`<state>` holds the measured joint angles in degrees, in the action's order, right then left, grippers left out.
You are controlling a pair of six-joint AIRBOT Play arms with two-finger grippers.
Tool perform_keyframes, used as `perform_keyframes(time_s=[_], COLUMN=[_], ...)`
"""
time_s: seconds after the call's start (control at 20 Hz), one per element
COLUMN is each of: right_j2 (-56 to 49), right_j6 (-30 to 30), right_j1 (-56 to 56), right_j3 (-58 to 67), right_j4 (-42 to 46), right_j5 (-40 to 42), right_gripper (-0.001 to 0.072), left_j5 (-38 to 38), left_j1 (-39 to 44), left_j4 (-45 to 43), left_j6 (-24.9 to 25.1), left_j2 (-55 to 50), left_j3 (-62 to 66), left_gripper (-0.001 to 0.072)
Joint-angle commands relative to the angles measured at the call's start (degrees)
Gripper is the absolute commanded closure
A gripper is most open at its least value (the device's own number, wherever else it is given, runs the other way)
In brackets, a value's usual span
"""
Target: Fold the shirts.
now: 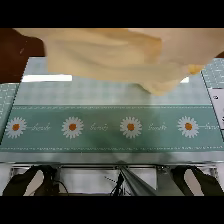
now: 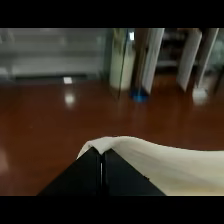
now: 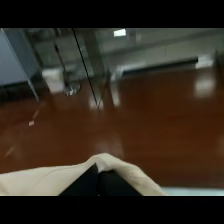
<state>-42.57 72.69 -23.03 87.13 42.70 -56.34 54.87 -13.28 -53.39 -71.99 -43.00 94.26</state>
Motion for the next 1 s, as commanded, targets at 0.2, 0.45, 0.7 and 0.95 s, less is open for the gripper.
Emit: perform_keyframes(time_s=[0.2,0.45,0.7,0.95], right_j2=[5.66,5.64,4.7,-5.14], right_j6=[11.08,14.62,15.69,13.25], right_j1=[0.02,0.04,0.04,0.04], right_j3=[18.97,27.93,28.87,26.6], right_j4=[13.27,20.98,25.77,28.09], right_j5=[-2.27,-20.0,-33.55,-49.46], right_gripper=[0.0682,0.0683,0.0683,0.0684], left_j5=[-1.46,12.46,29.31,46.12], left_j1=[-0.02,-0.04,-0.04,-0.02], left_j4=[-10.88,-15.3,-20.31,-20.35], left_j6=[-2.49,-7.85,-8.7,-9.99], left_j2=[14.78,18.88,18.03,7.96], left_j3=[5.07,5.11,5.46,3.26], left_gripper=[0.0693,0.0693,0.0694,0.0695])
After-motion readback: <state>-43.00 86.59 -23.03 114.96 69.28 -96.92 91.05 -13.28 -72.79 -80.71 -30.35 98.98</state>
